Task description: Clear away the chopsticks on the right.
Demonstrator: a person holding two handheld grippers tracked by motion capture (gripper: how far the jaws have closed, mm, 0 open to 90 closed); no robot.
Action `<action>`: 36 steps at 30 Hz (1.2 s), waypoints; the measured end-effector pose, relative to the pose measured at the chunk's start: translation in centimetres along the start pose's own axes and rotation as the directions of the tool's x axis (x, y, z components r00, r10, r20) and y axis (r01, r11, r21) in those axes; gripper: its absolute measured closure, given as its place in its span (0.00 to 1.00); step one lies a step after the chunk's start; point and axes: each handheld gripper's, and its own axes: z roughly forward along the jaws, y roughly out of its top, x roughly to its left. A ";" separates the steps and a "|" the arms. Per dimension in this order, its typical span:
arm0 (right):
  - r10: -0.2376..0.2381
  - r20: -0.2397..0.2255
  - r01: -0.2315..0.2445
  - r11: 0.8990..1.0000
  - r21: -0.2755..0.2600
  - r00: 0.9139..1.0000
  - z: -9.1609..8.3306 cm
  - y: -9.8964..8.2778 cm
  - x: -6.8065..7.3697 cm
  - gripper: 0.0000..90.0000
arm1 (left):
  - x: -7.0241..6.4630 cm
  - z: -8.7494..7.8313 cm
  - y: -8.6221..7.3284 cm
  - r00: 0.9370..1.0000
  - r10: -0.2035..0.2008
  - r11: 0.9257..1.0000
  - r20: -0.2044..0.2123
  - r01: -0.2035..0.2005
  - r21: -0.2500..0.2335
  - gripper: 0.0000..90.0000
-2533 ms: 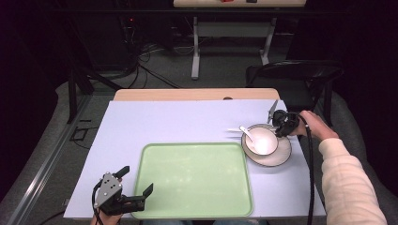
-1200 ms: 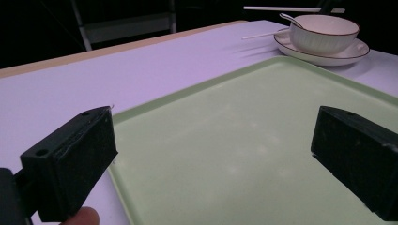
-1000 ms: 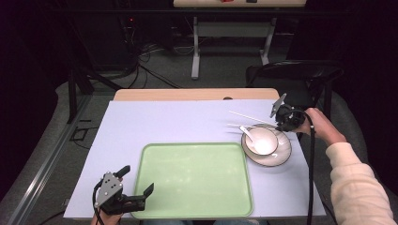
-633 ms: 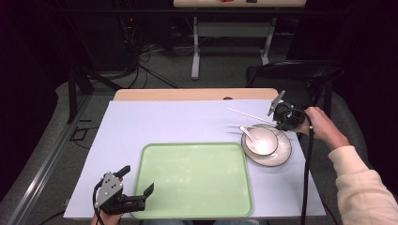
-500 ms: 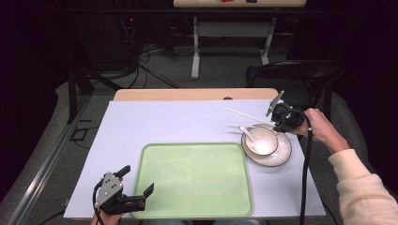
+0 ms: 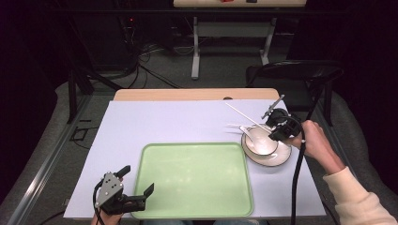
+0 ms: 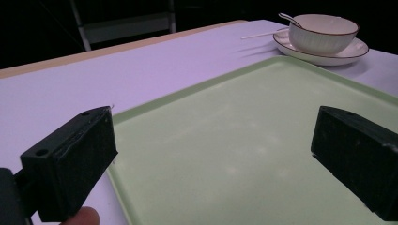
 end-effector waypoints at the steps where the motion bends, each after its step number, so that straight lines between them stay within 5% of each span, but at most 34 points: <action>1: 0.011 -0.001 -0.011 1.000 0.005 1.000 0.1 -0.1 0.2 0.93 | 0.0 0.0 0.0 1.000 0.000 1.000 -0.001 0.000 -0.002 0.00; 10: 0.129 -0.063 -0.131 0.991 -0.025 0.990 0.5 -0.6 2.2 0.93 | 0.0 0.0 0.0 1.000 0.000 1.000 -0.004 0.000 -0.002 0.00; 27: 0.202 -0.155 -0.212 0.976 -0.050 0.967 1.7 -1.3 5.4 0.93 | 0.0 0.0 0.0 1.000 0.002 1.000 0.002 -0.002 -0.001 0.00; 32: 0.210 -0.197 -0.222 0.974 -0.043 0.958 2.2 -1.5 6.1 0.93 | 0.0 -0.1 0.0 1.000 -0.001 1.000 0.005 0.001 -0.002 0.00; 33: 0.238 -0.233 -0.253 0.967 -0.039 0.943 2.7 -1.7 7.4 0.93 | 0.0 -0.1 0.0 1.000 -0.001 1.000 0.005 0.001 -0.002 0.00; 36: 0.238 -0.233 -0.253 0.967 -0.039 0.943 2.7 -1.7 7.4 0.93 | 0.0 -0.1 0.0 1.000 -0.001 1.000 0.005 0.001 -0.002 0.00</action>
